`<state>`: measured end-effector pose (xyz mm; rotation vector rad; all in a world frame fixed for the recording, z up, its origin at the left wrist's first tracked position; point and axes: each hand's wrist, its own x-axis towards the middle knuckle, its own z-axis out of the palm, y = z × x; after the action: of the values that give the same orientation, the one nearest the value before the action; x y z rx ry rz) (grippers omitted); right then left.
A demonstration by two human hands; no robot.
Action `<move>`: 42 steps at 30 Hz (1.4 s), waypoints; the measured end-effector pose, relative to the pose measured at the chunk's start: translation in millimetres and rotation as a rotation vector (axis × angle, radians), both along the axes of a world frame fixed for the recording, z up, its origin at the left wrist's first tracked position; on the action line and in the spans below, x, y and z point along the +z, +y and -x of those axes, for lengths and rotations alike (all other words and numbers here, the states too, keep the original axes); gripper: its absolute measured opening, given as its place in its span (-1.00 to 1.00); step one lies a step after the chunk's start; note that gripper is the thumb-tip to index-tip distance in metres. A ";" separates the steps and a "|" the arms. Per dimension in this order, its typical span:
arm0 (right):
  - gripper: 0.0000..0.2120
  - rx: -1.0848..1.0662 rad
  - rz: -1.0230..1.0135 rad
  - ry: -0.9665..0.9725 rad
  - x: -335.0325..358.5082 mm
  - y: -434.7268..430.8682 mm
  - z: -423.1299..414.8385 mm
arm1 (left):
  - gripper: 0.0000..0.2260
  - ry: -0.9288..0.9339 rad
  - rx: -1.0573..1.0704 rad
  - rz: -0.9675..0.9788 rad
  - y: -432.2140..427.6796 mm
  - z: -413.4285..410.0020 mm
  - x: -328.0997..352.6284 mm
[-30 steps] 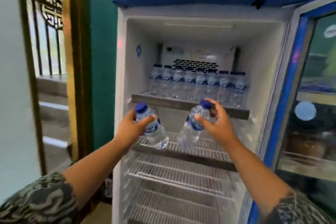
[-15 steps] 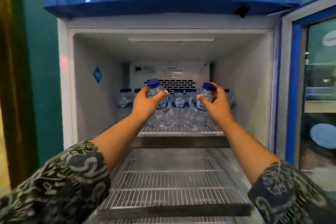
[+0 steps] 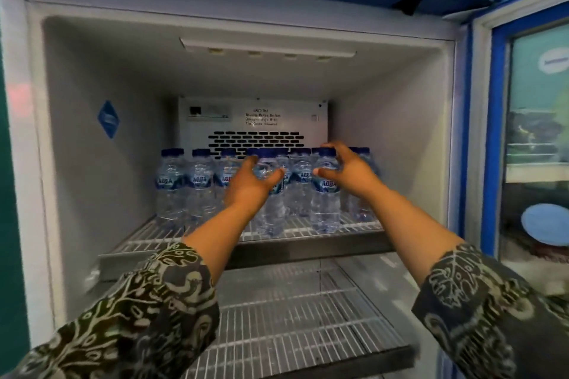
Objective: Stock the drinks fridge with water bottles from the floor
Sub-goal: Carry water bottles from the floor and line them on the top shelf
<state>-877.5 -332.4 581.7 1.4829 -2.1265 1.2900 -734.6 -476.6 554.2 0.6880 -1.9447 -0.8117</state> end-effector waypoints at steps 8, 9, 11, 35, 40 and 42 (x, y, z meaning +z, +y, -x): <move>-0.39 -0.080 -0.146 0.021 26.5 -9.9 23.5 | -0.30 -0.015 0.121 0.156 0.1 2.5 -16.1; -0.39 -0.083 -0.146 0.015 26.5 -12.0 26.9 | -0.29 -0.018 0.123 0.163 -0.4 3.0 -16.3; -0.38 -0.078 -0.143 0.014 25.6 -16.5 31.8 | -0.29 -0.020 0.130 0.180 -1.1 3.8 -16.4; -0.29 -0.262 -0.368 0.408 19.0 -10.3 74.4 | -0.29 0.026 0.044 0.132 4.7 0.1 -20.4; -0.31 -0.271 -0.227 0.328 -24.9 1.7 70.9 | -0.32 0.029 -0.061 0.067 5.9 -4.9 -19.3; -0.32 -0.260 -0.199 0.313 -39.5 4.1 72.7 | -0.31 0.011 -0.104 0.009 6.7 -8.4 -18.1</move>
<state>-950.3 -328.3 542.1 1.3196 -2.1914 0.7238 -726.2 -469.9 536.1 0.5793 -1.9868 -0.8678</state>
